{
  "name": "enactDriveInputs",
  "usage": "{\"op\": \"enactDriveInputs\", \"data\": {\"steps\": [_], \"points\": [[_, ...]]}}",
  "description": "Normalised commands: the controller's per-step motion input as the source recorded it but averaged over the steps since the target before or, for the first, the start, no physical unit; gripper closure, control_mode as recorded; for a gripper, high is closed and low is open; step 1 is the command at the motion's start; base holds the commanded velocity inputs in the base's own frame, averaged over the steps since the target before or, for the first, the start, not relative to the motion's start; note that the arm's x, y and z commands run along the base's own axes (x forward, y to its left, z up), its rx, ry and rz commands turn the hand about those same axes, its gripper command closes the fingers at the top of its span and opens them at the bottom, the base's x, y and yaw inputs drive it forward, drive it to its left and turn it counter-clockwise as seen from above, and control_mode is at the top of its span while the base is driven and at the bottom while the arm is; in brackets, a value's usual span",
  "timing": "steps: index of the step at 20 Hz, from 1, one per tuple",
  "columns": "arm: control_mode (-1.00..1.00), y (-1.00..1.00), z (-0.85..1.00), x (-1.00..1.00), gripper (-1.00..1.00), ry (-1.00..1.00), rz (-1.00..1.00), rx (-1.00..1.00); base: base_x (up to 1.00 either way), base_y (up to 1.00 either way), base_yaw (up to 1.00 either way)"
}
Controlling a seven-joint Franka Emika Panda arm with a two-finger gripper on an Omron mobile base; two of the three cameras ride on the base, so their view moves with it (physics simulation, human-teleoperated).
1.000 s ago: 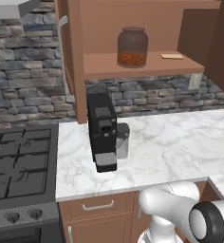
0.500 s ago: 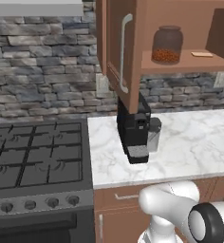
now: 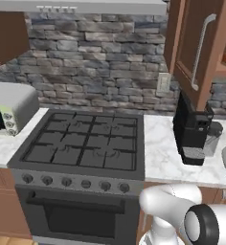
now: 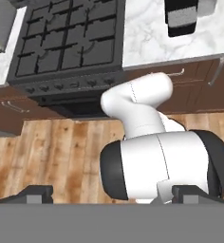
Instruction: Pick the candle and jar from the dining table and place them in the open cabinet. Close the cabinet after placing the objects.
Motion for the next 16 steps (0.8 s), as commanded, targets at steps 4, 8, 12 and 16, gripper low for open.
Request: {"op": "enactDriveInputs", "data": {"steps": [4,8,12,16], "points": [[1.0,0.0,0.0,0.0,-1.0,0.0,0.0,0.0,-0.27,0.39,0.51],[1.0,0.0,0.0,0.0,-1.0,0.0,0.0,0.0,-0.25,0.35,0.49],[1.0,0.0,0.0,0.0,-1.0,0.0,0.0,0.0,-0.34,0.31,0.49],[1.0,0.0,0.0,0.0,-1.0,0.0,0.0,0.0,-0.34,0.41,0.51]]}}
